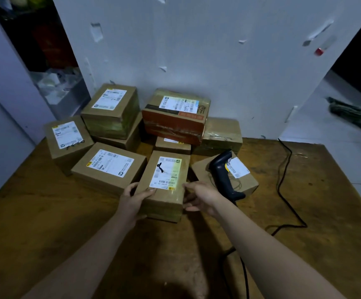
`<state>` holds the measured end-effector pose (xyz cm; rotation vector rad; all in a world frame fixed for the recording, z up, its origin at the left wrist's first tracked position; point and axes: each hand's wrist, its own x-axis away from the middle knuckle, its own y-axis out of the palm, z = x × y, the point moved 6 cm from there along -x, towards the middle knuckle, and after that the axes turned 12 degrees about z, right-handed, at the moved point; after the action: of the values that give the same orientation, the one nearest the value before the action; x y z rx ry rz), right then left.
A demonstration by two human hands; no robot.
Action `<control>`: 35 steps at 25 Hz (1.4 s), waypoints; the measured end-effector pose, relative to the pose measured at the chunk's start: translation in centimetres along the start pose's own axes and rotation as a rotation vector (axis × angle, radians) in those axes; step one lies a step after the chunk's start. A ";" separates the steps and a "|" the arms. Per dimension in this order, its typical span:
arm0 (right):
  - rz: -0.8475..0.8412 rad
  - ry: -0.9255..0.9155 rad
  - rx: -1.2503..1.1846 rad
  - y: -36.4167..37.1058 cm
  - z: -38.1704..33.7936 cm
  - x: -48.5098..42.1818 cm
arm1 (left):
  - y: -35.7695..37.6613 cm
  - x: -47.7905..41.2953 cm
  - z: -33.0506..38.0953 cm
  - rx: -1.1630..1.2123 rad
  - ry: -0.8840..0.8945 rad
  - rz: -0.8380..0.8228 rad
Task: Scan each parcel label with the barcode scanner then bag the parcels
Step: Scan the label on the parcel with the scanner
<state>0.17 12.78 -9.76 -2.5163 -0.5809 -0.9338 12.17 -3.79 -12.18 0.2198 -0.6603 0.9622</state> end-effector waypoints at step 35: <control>0.718 -0.449 0.212 -9.2 -2.3 0.3 | 3.7 -0.2 8.0 0.318 0.116 -0.293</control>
<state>-5.50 19.40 -5.95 -2.4414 0.1237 -0.0450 5.77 -5.45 -6.45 0.5236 -0.3525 0.7861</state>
